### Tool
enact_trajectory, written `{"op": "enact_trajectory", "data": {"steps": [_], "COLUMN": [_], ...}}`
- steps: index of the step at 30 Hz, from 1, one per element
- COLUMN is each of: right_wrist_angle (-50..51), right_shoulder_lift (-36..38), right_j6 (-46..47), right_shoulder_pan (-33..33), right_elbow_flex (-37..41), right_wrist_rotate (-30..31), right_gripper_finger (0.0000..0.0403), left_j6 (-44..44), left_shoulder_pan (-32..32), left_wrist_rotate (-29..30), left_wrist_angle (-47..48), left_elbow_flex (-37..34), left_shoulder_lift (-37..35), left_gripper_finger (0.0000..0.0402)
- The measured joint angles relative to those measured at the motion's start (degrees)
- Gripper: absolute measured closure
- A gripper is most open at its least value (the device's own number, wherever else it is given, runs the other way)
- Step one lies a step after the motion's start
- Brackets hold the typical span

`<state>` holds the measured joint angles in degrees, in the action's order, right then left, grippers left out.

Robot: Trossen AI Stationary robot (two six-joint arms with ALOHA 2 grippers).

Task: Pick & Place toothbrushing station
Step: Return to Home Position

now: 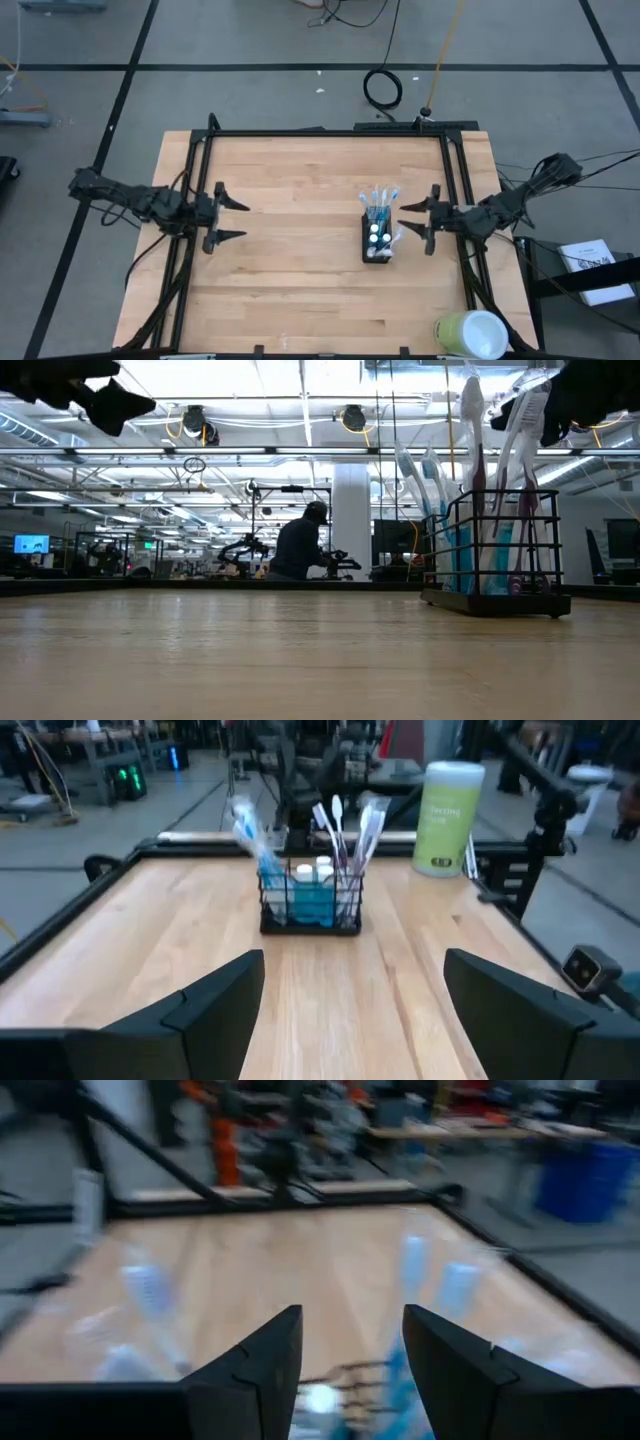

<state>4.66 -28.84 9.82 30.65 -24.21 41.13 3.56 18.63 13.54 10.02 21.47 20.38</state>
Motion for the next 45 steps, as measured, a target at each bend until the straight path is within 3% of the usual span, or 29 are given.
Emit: {"op": "enact_trajectory", "data": {"steps": [5, 10, 14, 24, 30, 36, 45], "right_wrist_angle": [-15.18, -29.01, -34.64, -36.71, -36.61, -36.10, -34.77], "right_shoulder_lift": [3.30, 3.25, 2.69, 2.49, 2.49, 2.45, 4.74], "right_j6": [-3.04, -3.61, -3.42, -3.79, -4.64, -7.29, -12.19], "right_shoulder_pan": [-0.54, -2.77, -5.55, -11.59, -15.24, -19.97, -26.12], "right_elbow_flex": [8.68, 15.06, 17.89, 19.51, 19.59, 19.61, 19.65], "right_wrist_rotate": [-7.69, -14.36, -20.49, -27.45, -31.43, -32.42, -36.71], "right_gripper_finger": [0.0236, 0.0233, 0.0233, 0.0233, 0.0234, 0.0238, 0.0238], "left_j6": [-3.49, -3.63, -3.81, -3.72, -1.43, -3.10, -2.90], "left_shoulder_pan": [-0.26, -1.89, -4.20, -10.25, -13.77, -17.01, -18.25], "left_wrist_rotate": [0.00, 0.70, 0.42, -2.20, -2.58, -9.55, -9.56], "left_wrist_angle": [-5.83, -5.32, -3.99, -1.24, -2.42, -4.15, -4.15], "left_elbow_flex": [-6.04, -8.60, -10.04, -13.79, -17.42, -17.64, -17.64], "left_shoulder_lift": [-3.60, -6.81, -10.12, -20.05, -20.03, -20.04, -20.04], "left_gripper_finger": [0.0089, 0.0089, 0.0089, 0.0089, 0.0089, 0.0089, 0.0089]}}
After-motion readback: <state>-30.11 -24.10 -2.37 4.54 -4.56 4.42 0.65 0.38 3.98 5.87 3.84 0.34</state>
